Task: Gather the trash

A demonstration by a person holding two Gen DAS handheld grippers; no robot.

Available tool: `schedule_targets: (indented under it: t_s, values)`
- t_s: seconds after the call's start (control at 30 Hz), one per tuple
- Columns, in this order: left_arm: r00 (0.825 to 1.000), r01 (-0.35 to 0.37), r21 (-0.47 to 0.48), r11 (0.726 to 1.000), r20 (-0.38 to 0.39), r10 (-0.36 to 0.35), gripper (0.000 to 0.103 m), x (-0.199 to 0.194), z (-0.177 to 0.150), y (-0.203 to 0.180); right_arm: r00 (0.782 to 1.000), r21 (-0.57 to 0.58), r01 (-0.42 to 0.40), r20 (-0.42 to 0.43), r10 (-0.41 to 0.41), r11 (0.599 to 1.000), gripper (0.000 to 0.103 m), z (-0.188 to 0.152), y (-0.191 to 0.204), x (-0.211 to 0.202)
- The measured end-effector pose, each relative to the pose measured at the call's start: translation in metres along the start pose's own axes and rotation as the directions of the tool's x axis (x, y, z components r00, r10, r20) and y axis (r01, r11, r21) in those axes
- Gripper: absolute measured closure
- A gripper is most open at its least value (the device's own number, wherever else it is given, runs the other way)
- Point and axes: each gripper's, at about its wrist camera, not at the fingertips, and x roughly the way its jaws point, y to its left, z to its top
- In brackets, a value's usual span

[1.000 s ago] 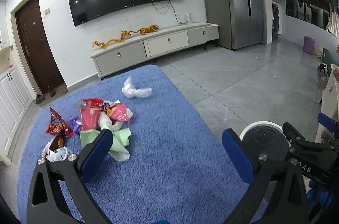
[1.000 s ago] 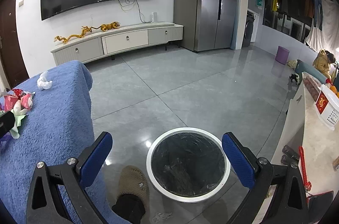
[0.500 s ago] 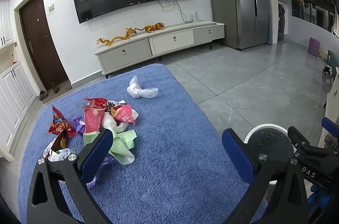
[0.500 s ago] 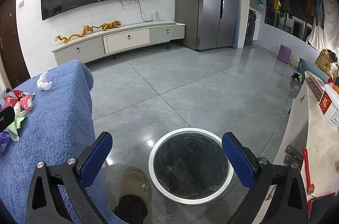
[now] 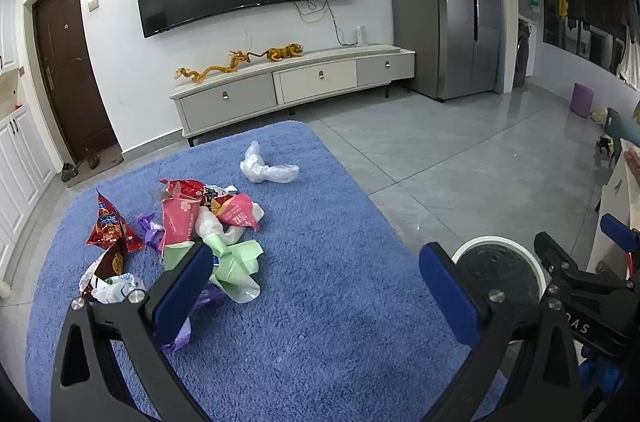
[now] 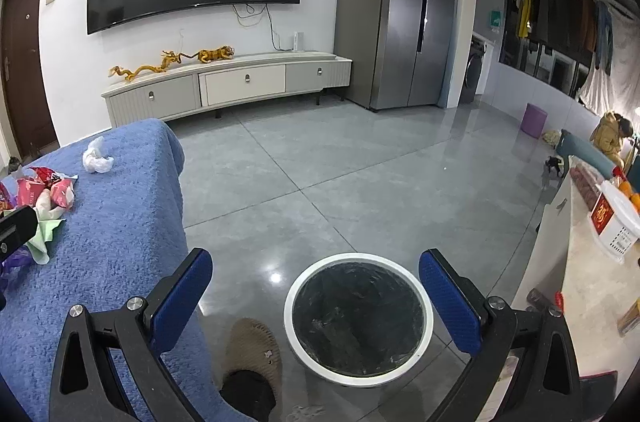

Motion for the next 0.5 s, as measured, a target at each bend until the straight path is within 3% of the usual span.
schedule_targets:
  t_s: [0.33, 0.5]
  values:
    - [0.997, 0.018, -0.047, 0.999, 0.080, -0.014, 0.000, -0.018, 0.001, 0.031, 0.998, -0.015, 0.032, 0.053, -0.031, 0.999, 0.000, 0.007, 0.026, -0.018]
    - [0.996, 0.069, -0.059, 0.996, 0.055, -0.066, 0.000, -0.018, -0.002, 0.057, 0.996, -0.034, 0.022, 0.087, -0.019, 0.999, 0.000, 0.012, 0.050, -0.028]
